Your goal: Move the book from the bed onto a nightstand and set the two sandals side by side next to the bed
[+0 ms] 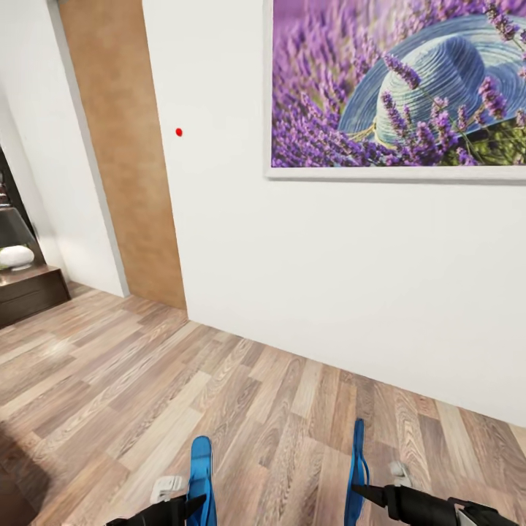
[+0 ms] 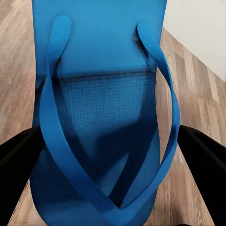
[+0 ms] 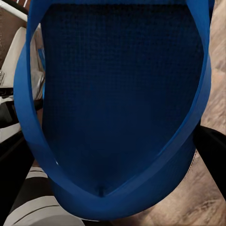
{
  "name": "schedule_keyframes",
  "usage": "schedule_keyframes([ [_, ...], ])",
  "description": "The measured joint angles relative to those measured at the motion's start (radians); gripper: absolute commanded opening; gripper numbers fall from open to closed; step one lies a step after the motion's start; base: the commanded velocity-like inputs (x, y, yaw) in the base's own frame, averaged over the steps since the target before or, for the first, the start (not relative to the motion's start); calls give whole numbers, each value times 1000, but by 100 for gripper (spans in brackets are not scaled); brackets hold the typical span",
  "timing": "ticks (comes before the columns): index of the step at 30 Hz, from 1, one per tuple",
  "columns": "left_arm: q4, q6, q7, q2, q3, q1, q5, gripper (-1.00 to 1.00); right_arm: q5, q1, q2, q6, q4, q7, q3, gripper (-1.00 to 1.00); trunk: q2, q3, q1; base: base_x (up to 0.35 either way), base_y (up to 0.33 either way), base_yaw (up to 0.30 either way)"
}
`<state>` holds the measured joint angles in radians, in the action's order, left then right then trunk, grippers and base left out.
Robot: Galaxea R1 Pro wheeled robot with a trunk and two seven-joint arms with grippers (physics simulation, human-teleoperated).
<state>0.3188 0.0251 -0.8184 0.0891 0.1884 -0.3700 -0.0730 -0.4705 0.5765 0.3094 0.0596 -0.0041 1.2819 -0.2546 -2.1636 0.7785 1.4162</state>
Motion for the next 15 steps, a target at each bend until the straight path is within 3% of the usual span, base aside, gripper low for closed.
schedule_keyframes([
  [15, -2, 0, 0, -1, 0, 0, 0, -100, 0, 0, 0, 0, 0, 0, 0, -100, 0, -7, 0, 0, 0, 270],
])
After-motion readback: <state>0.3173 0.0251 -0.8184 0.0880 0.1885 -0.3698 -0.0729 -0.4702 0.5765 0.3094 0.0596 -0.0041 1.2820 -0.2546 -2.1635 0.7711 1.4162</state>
